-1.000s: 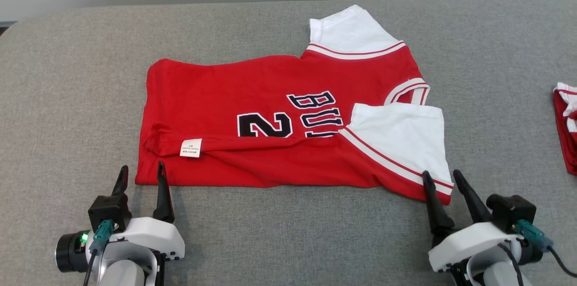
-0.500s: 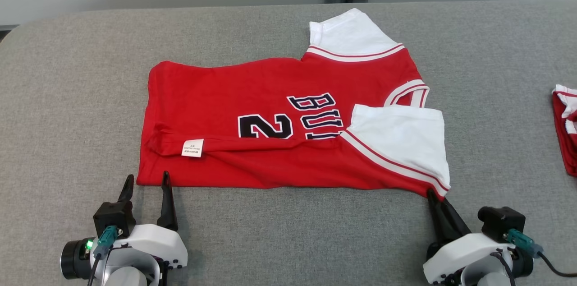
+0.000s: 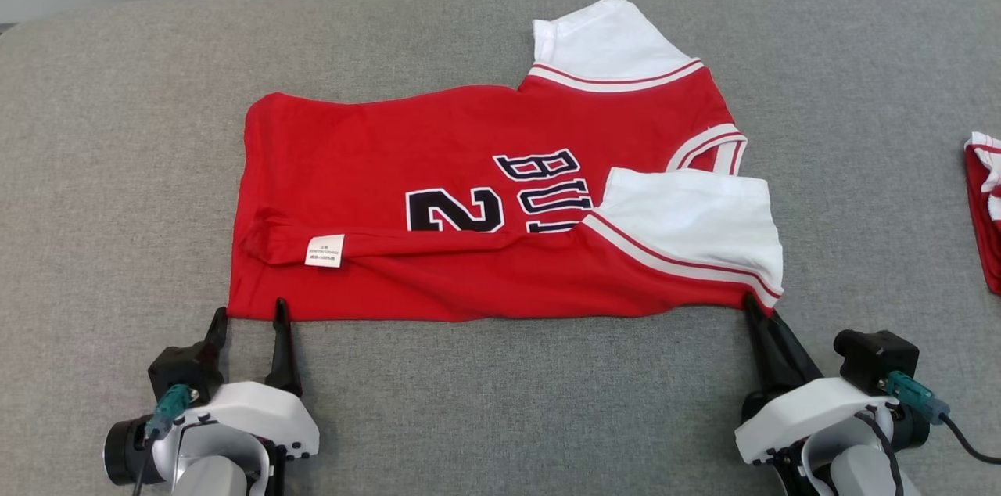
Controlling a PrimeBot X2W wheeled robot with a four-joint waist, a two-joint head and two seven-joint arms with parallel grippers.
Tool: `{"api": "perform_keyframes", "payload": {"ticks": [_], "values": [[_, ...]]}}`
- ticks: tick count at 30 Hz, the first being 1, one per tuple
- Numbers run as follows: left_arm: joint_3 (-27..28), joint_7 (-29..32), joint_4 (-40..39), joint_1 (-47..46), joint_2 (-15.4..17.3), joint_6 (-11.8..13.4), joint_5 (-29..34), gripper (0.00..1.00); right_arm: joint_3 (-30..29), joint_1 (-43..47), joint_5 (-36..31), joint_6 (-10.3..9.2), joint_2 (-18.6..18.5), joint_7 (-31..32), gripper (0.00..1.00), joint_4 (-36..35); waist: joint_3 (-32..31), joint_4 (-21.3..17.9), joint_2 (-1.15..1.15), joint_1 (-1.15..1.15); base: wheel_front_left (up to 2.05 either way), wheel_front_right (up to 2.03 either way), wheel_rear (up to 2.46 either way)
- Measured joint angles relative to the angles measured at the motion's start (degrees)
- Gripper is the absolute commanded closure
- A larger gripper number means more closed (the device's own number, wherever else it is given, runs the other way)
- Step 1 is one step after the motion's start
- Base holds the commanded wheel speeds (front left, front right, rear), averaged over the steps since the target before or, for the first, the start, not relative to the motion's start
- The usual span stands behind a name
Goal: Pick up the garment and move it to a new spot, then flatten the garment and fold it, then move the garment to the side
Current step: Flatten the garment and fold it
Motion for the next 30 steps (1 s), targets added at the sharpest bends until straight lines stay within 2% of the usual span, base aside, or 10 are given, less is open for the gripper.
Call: {"api": "perform_keyframes", "payload": {"ticks": [8,9,10,20,30], "values": [[0.55,-0.14,3.47,-2.65,0.07,-1.42,-1.83,0.00,0.41,-0.82,-0.32,0.00,-0.15,0.00,1.00,-1.16,1.33,-0.56,0.00,0.00,0.00,0.00,0.00],[0.54,-0.19,4.24,-3.20,0.09,-1.59,-1.87,0.39,0.43,-0.99,-0.33,0.00,-0.15,0.00,1.00,-1.29,1.49,-0.59,0.00,0.00,0.00,0.00,0.00],[0.57,-0.25,4.76,-3.60,0.11,-1.94,-2.03,1.00,0.46,-1.15,-0.33,0.00,-0.14,0.00,1.00,-1.34,1.63,-0.61,0.00,0.00,0.00,0.00,0.00],[1.26,-0.05,4.34,-3.93,-0.03,-2.59,-1.19,1.00,-0.07,-1.55,-0.21,0.00,-0.14,0.00,1.00,-1.27,0.63,-0.50,0.00,0.00,0.00,0.00,0.00],[2.59,-0.04,0.53,2.58,-0.03,-2.44,0.36,1.00,0.77,0.69,1.11,0.00,-0.16,0.01,1.00,1.23,-5.76,-0.82,0.00,0.00,0.00,0.00,0.00]]}}
